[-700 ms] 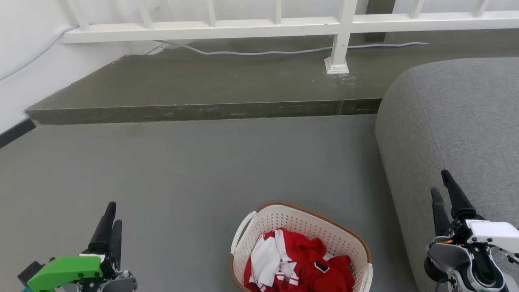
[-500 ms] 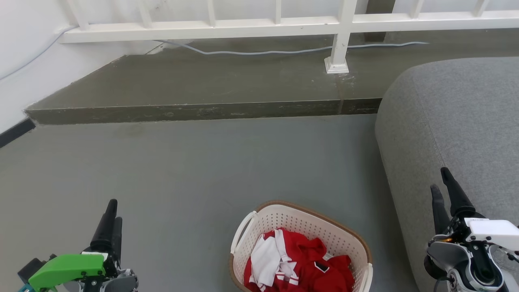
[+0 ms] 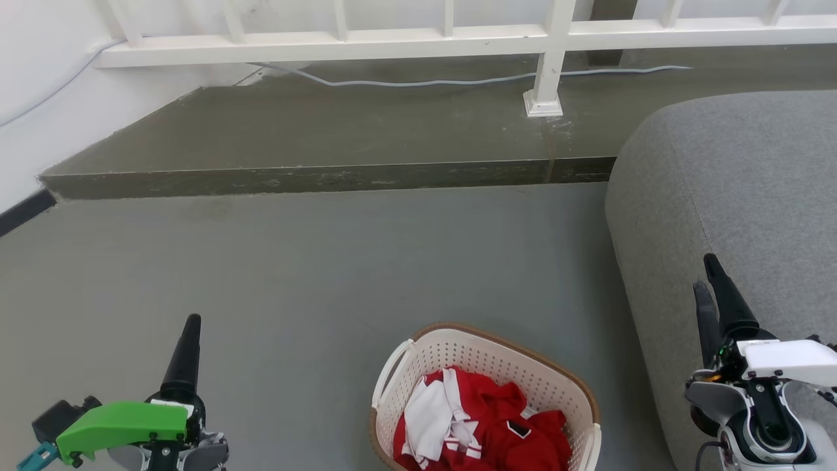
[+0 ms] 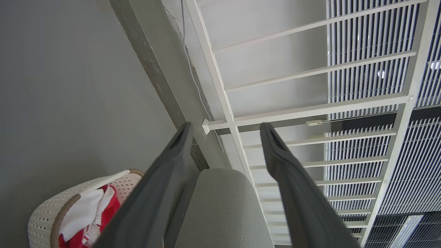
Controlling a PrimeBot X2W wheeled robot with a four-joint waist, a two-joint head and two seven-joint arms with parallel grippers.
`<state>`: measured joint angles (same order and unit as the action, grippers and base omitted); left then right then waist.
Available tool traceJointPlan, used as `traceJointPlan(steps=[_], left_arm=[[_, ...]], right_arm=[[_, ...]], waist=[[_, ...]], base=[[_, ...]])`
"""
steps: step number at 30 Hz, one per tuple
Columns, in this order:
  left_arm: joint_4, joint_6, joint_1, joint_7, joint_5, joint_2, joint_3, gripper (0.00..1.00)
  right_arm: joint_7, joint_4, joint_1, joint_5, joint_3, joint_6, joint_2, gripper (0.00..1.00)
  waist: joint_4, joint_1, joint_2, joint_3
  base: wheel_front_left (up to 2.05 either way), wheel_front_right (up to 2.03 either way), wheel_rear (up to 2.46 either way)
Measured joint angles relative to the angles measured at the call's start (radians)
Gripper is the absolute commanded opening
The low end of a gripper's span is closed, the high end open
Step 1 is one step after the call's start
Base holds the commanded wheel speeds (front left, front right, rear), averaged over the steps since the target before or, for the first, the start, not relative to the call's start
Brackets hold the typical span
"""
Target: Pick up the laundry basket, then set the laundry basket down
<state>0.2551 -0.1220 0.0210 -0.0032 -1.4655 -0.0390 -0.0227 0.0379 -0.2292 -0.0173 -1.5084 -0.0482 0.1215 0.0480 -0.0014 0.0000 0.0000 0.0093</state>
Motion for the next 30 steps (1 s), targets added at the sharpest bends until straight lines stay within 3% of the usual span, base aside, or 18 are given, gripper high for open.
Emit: traceJointPlan(steps=[15, 30], left_arm=[[-0.03, 0.0, 0.002, -0.043, 0.239, -0.003, -0.009, 1.0], [-0.054, 0.026, 0.002, -0.095, 0.528, -0.003, -0.041, 1.0]], right_arm=[[-0.07, 0.018, -0.002, 0.151, 0.098, 0.0, 0.06, 1.0], [-0.132, 0.005, -0.028, 0.413, 0.183, 0.001, 0.13, 1.0]], waist=[[0.0, 0.0, 0.0, 0.006], [-0.001, 0.0, 0.0, 0.015]], base=[[0.0, 0.0, 0.0], [0.0, 0.0, 0.0]])
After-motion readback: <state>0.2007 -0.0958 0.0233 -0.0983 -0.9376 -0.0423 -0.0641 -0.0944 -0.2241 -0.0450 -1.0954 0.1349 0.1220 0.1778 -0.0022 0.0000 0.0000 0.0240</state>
